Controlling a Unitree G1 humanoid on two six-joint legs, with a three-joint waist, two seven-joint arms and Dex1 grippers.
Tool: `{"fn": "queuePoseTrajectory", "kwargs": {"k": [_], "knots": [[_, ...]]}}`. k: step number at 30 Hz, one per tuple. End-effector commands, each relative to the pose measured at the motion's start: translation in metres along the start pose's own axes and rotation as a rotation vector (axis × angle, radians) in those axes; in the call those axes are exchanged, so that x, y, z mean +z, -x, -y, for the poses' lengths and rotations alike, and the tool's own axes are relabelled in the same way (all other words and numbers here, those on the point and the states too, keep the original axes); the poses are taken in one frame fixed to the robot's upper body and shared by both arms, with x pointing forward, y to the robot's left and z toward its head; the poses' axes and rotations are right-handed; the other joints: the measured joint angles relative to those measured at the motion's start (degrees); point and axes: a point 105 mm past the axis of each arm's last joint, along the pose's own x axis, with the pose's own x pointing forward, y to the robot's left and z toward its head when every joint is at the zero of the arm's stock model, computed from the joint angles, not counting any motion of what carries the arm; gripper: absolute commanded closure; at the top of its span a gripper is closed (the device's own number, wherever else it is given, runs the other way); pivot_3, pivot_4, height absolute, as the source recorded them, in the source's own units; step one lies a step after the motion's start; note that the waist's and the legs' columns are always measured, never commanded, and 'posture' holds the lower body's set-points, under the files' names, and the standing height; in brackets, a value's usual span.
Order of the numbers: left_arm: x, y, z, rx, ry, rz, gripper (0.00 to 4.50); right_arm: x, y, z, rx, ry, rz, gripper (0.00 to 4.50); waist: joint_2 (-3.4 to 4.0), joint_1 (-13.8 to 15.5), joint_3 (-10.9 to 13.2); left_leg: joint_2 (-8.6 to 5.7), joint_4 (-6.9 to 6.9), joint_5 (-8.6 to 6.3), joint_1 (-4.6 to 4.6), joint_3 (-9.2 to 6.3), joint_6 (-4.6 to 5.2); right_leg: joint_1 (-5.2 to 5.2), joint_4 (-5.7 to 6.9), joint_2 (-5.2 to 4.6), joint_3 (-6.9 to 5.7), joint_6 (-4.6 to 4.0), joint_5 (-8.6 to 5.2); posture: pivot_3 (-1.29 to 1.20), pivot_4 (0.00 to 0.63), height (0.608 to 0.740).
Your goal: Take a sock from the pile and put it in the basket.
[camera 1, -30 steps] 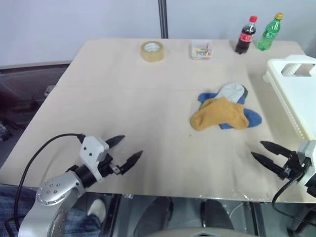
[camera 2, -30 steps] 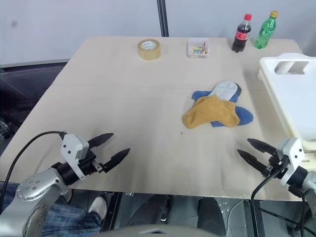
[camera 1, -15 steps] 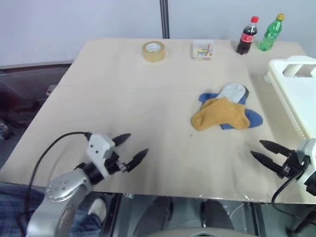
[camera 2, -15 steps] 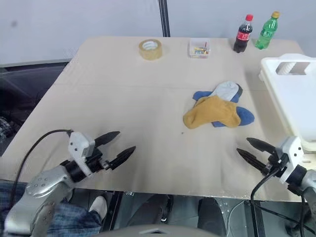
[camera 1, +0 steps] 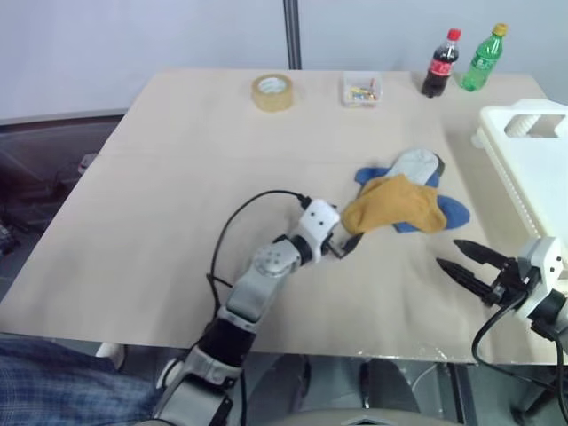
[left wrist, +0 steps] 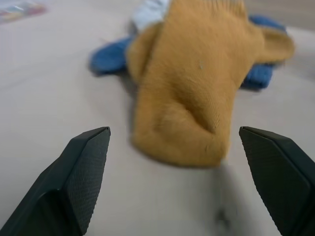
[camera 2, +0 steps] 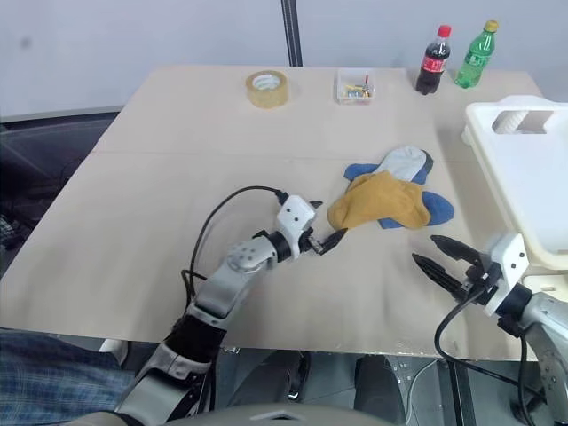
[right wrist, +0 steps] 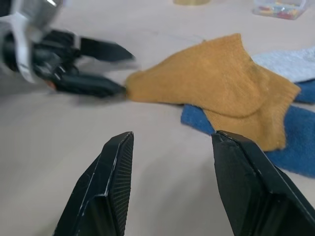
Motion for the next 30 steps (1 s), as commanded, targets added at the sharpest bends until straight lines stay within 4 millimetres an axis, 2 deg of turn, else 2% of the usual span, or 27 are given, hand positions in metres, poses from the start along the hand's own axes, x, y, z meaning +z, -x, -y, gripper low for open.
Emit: {"fn": "queuePoseTrajectory", "kwargs": {"k": [1,3,6,8,9,11,15,22,25,30], "knots": [[-0.003,-0.001,-0.019,0.054,-0.075,-0.018,0.00,0.009,-0.001,-0.004,-0.008,0.042,0.030,1.90,0.01,0.02,-0.01,0.01,0.02,0.00,0.01,-0.01,0.00,0.00,0.02,0.01,-0.01,0.00,0.00,0.00,0.150,0.740],[-0.007,0.003,-0.016,0.016,-0.099,-0.012,0.00,0.009,-0.001,-0.004,-0.021,0.046,0.035,1.90,0.01,-0.11,-0.03,0.01,0.07,0.00,0.01,-0.01,0.00,0.01,0.05,0.01,0.01,0.01,0.01,0.00,0.150,0.740],[-0.010,0.012,-0.012,-0.016,-0.106,0.009,0.81,0.009,-0.001,-0.003,-0.032,0.049,0.036,1.87,0.02,-0.15,-0.04,0.02,0.08,0.00,0.02,-0.01,0.00,0.01,0.04,0.02,0.04,0.01,0.01,0.00,0.150,0.740],[-0.012,0.013,-0.013,-0.015,-0.107,0.007,1.92,0.008,0.000,-0.003,-0.036,0.051,0.034,1.87,0.02,-0.06,-0.04,0.02,0.08,0.00,0.02,-0.02,0.00,0.01,0.05,0.02,0.04,0.01,0.01,0.00,0.150,0.740],[-0.012,0.012,-0.014,-0.011,-0.105,0.005,2.24,0.008,0.000,-0.002,-0.037,0.051,0.033,1.87,0.03,-0.01,-0.05,0.02,0.10,0.00,0.02,-0.02,0.00,0.01,0.06,0.02,0.03,0.02,0.01,0.00,0.150,0.740],[-0.014,0.009,-0.015,-0.007,-0.107,-0.001,3.20,0.007,0.000,-0.002,-0.039,0.051,0.033,1.87,0.03,-0.01,-0.06,0.02,0.16,0.00,0.02,-0.02,0.00,0.03,0.09,0.03,0.03,0.04,0.02,0.00,0.150,0.740],[-0.012,0.008,-0.016,-0.007,-0.105,0.005,4.42,0.007,-0.003,-0.004,-0.033,0.051,0.036,1.87,0.03,0.02,-0.09,0.01,0.22,0.00,0.02,-0.02,0.00,0.04,0.09,0.03,0.04,0.07,0.04,0.00,0.150,0.740],[-0.015,0.020,-0.018,-0.009,-0.112,-0.001,4.42,0.006,-0.006,-0.003,-0.024,0.053,0.036,1.87,0.05,-0.12,-0.12,0.01,0.25,0.00,0.02,-0.02,0.00,0.04,0.12,0.04,0.06,0.08,0.05,0.00,0.150,0.740],[-0.014,0.034,-0.021,-0.001,-0.104,-0.008,4.42,0.006,-0.007,-0.005,-0.015,0.051,0.036,1.87,0.06,-0.50,-0.12,0.03,0.24,0.00,0.02,-0.03,0.00,0.03,0.11,0.06,0.08,0.08,0.04,0.00,0.150,0.740],[-0.016,0.073,-0.010,-0.029,-0.092,-0.037,4.42,0.007,-0.007,-0.006,-0.011,0.053,0.039,1.87,0.08,-1.25,-0.13,0.03,0.20,-0.02,0.02,-0.02,0.02,0.01,0.08,0.06,0.17,0.08,0.04,0.00,0.150,0.740]]}}
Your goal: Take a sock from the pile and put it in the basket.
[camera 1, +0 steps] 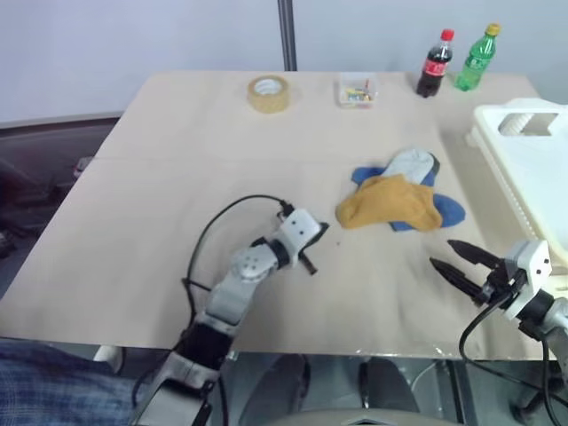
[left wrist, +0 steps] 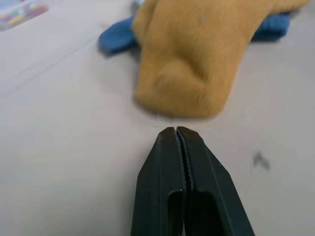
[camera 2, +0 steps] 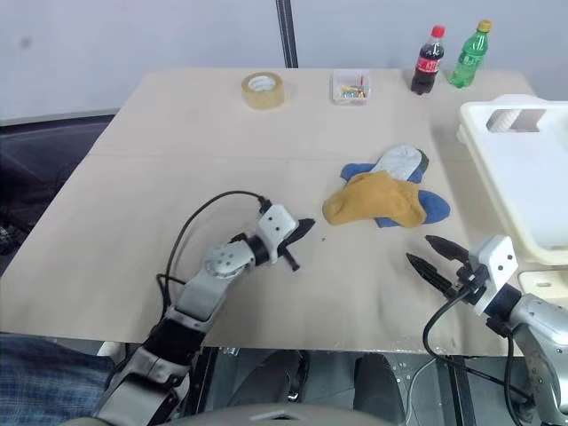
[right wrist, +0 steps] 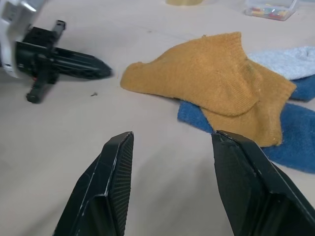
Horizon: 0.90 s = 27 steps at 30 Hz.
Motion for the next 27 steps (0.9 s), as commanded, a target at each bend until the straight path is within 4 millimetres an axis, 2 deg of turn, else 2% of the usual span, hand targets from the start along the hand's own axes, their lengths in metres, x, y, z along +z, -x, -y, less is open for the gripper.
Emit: {"fn": "queuePoseTrajectory", "kwargs": {"k": [1,3,6,9,11,14,16,18,23,26,27], "knots": [[0.005,0.026,0.006,-0.017,0.002,-0.011,4.42,0.012,-0.001,-0.002,0.012,0.036,0.037,1.87,0.01,-0.07,-0.01,0.00,0.00,0.00,0.00,0.00,0.00,-0.01,0.00,0.00,0.00,0.00,0.00,0.00,0.150,0.740],[0.003,0.035,0.000,0.025,0.004,-0.018,4.42,0.010,-0.002,-0.003,0.016,0.027,0.035,1.87,0.02,0.03,-0.01,0.00,0.00,0.00,0.03,0.00,0.00,0.01,0.01,0.00,0.00,0.00,0.00,0.00,0.150,0.740],[0.009,0.028,-0.003,0.053,0.097,0.013,4.42,0.008,-0.006,-0.006,0.024,0.018,0.038,1.87,0.02,0.78,-0.01,0.00,0.00,0.00,0.03,-0.05,0.00,0.02,0.02,0.01,-0.05,0.00,0.00,0.00,0.150,0.740],[0.012,0.012,0.005,0.013,0.080,0.014,3.73,0.009,-0.007,-0.005,0.027,0.022,0.041,1.87,0.00,1.43,0.00,-0.02,0.03,-0.01,0.00,-0.06,0.01,0.02,0.01,0.02,-0.06,0.04,0.02,0.00,0.150,0.740],[0.017,-0.004,0.003,0.048,0.080,0.033,2.88,0.009,-0.007,-0.004,0.024,0.027,0.039,1.87,-0.01,1.45,0.00,-0.05,0.04,-0.01,-0.03,-0.05,0.01,0.02,0.00,0.00,-0.05,0.06,0.03,0.00,0.150,0.740],[0.021,-0.031,0.011,0.030,0.082,0.042,1.73,0.008,-0.008,-0.004,0.024,0.027,0.038,1.87,-0.03,1.42,0.01,-0.07,0.07,-0.01,-0.07,-0.05,0.01,0.03,-0.02,0.00,-0.07,0.08,0.05,0.00,0.150,0.740],[0.021,-0.045,0.016,0.021,0.102,0.037,0.67,0.008,-0.008,-0.005,0.026,0.029,0.040,1.87,-0.03,1.29,0.01,-0.07,0.11,-0.01,-0.09,-0.04,0.01,0.03,-0.02,0.00,-0.06,0.09,0.05,0.00,0.150,0.740],[0.020,-0.056,0.018,0.020,0.107,0.027,0.01,0.010,-0.009,-0.005,0.021,0.030,0.047,1.87,-0.03,1.26,0.01,-0.07,0.15,-0.01,-0.09,-0.02,0.02,0.02,-0.01,0.00,-0.05,0.09,0.05,0.00,0.150,0.740],[0.015,-0.065,0.015,0.035,0.087,0.006,0.01,0.009,-0.007,-0.005,0.012,0.034,0.045,1.87,-0.03,1.30,-0.02,-0.07,0.25,-0.01,-0.09,-0.02,0.02,0.04,0.02,0.01,-0.06,0.10,0.06,0.00,0.150,0.740],[0.015,-0.063,0.010,0.049,0.075,0.018,0.82,0.009,-0.007,-0.005,0.009,0.035,0.045,1.87,-0.04,1.32,-0.02,-0.07,0.32,-0.01,-0.09,-0.02,0.02,0.06,0.03,0.01,-0.05,0.16,0.09,0.00,0.150,0.740],[0.014,-0.062,0.009,0.053,0.078,0.016,1.25,0.009,-0.007,-0.005,0.007,0.034,0.046,1.87,-0.04,1.29,-0.03,-0.07,0.34,-0.02,-0.09,-0.02,0.02,0.06,0.03,0.01,-0.05,0.17,0.10,0.00,0.150,0.740]]}}
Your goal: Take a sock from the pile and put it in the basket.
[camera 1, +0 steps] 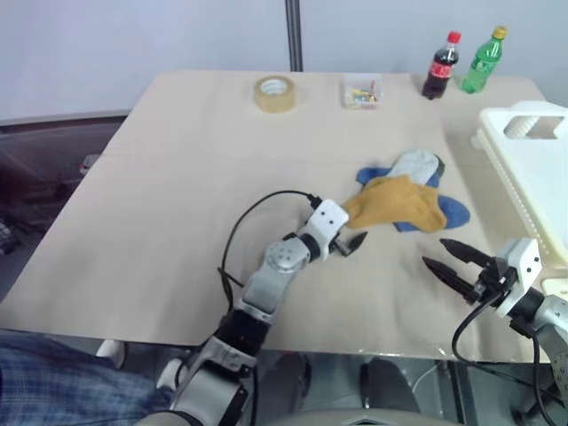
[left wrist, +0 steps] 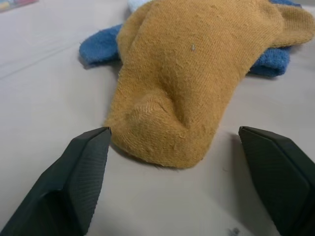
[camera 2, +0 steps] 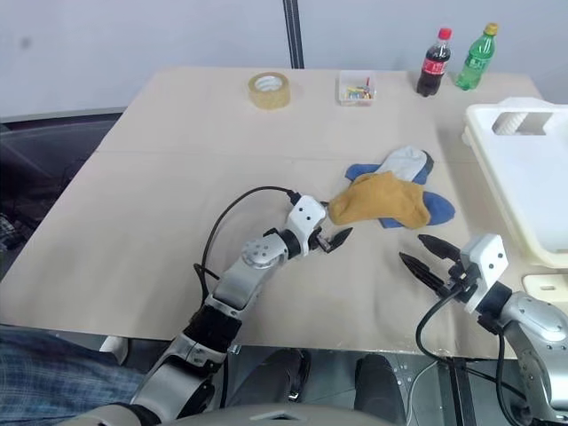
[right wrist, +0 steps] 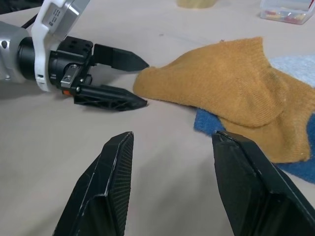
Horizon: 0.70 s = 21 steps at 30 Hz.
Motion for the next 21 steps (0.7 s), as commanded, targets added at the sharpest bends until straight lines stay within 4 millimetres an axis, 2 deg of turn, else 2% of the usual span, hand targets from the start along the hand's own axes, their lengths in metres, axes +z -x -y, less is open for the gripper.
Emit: {"fn": "queuePoseTrajectory", "kwargs": {"k": [1,6,7,9,15,19,21], "knots": [[-0.011,0.006,-0.007,0.026,-0.018,-0.036,1.51,0.010,0.001,-0.001,-0.009,0.039,0.035,1.87,0.01,-0.13,-0.01,0.00,0.02,0.00,0.00,0.00,0.00,0.00,0.00,0.00,0.01,0.01,0.01,0.00,0.150,0.740],[-0.017,0.020,-0.010,0.022,-0.040,-0.048,3.60,0.010,0.000,-0.001,-0.007,0.038,0.037,1.87,0.02,-0.33,-0.03,0.02,0.02,-0.02,0.00,0.04,0.03,-0.02,0.02,0.04,0.10,0.01,0.01,0.00,0.150,0.740],[-0.019,0.028,-0.012,0.021,-0.049,-0.055,3.66,0.009,-0.001,-0.002,-0.003,0.036,0.035,1.87,0.03,-0.47,-0.04,0.02,0.02,-0.02,0.01,0.04,0.03,-0.02,0.02,0.04,0.12,0.01,0.01,0.00,0.150,0.740],[-0.021,0.041,-0.015,0.021,-0.057,-0.068,4.47,0.008,-0.002,-0.003,0.002,0.034,0.034,1.87,0.06,-1.03,-0.06,0.04,-0.01,-0.03,0.02,0.05,0.05,-0.04,0.02,0.07,0.19,0.01,0.01,0.00,0.150,0.740],[-0.022,0.088,-0.012,-0.022,-0.067,-0.129,4.47,0.009,-0.003,-0.004,0.012,0.034,0.035,1.87,0.10,-1.56,-0.08,0.05,-0.04,-0.04,0.06,0.06,0.07,-0.06,0.01,0.10,0.30,0.01,0.01,0.00,0.150,0.740],[-0.036,0.131,-0.002,-0.101,-0.084,-0.262,4.47,0.009,-0.003,-0.003,0.024,0.033,0.032,1.87,0.15,-1.51,-0.11,0.09,-0.14,-0.06,0.12,0.09,0.08,-0.05,-0.04,0.12,0.38,-0.01,0.00,0.00,0.150,0.740],[-0.038,0.141,-0.002,-0.111,-0.082,-0.292,4.47,0.009,-0.004,-0.003,0.028,0.032,0.031,1.87,0.18,-1.32,-0.13,0.09,-0.17,-0.06,0.14,0.12,0.09,-0.06,-0.05,0.11,0.40,0.00,0.00,0.00,0.150,0.740]]}}
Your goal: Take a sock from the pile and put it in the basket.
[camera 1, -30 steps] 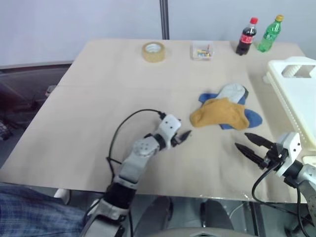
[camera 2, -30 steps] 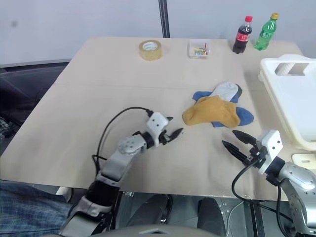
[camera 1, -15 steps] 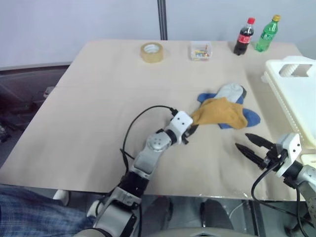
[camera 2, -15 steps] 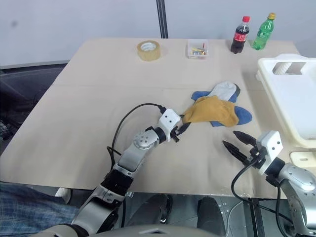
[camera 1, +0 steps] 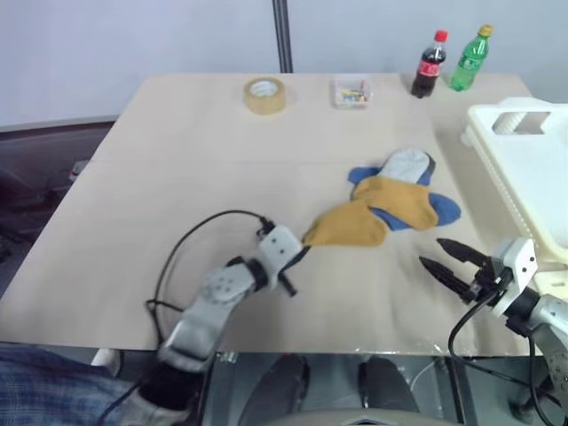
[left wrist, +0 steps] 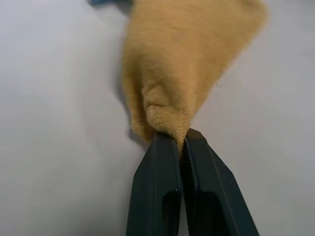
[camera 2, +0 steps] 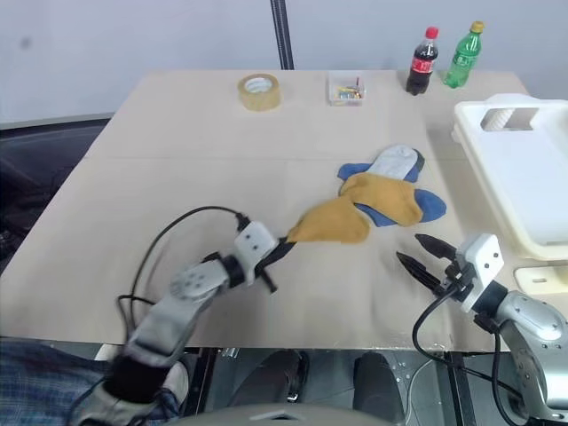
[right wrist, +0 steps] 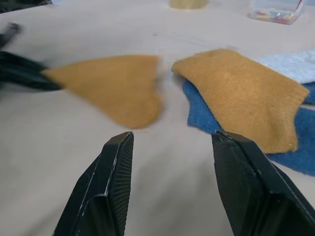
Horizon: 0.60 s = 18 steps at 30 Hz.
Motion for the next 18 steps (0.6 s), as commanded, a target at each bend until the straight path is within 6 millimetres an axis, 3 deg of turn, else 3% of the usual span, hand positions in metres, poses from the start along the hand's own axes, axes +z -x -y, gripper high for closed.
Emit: {"fn": "queuePoseTrajectory", "kwargs": {"k": [1,7,10,15,16,18], "knots": [[-0.013,0.015,0.008,-0.055,0.025,-0.078,4.47,0.009,0.000,0.000,0.015,0.024,0.027,1.87,0.02,0.19,-0.01,0.00,-0.01,-0.01,0.03,0.00,0.01,0.00,0.00,0.00,0.00,0.00,0.00,0.00,0.150,0.740],[-0.016,0.024,0.016,-0.139,-0.034,-0.085,4.47,0.010,-0.007,-0.004,0.048,0.025,0.033,1.87,0.03,0.51,-0.01,0.00,-0.11,-0.14,0.11,0.06,0.22,0.00,-0.04,0.00,0.05,0.00,0.00,0.00,0.150,0.740],[-0.013,0.021,0.018,-0.148,-0.048,-0.062,3.48,0.012,-0.010,-0.006,0.063,0.032,0.035,1.87,0.02,0.55,-0.01,0.00,-0.21,-0.12,0.12,0.13,0.20,0.00,-0.05,-0.01,0.11,0.00,0.00,0.00,0.150,0.740],[-0.011,0.017,0.022,-0.132,-0.089,-0.022,1.23,0.011,-0.014,-0.011,0.077,0.033,0.031,1.87,0.02,1.28,-0.01,0.00,-0.24,-0.06,0.12,0.18,0.09,0.00,-0.10,-0.03,0.15,0.00,0.00,0.00,0.150,0.740],[-0.009,0.016,0.019,-0.120,-0.102,-0.007,0.91,0.011,-0.017,-0.015,0.093,0.037,0.030,1.87,0.02,1.36,-0.01,0.00,-0.25,-0.06,0.12,0.19,0.09,0.00,-0.11,-0.03,0.16,0.00,0.00,0.00,0.150,0.740],[-0.003,0.015,0.013,-0.089,-0.117,0.021,0.91,0.013,-0.024,-0.025,0.126,0.049,0.036,1.87,0.01,1.47,-0.01,0.00,-0.26,-0.07,0.11,0.21,0.10,0.00,-0.14,-0.04,0.17,0.00,0.00,0.00,0.150,0.740]]}}
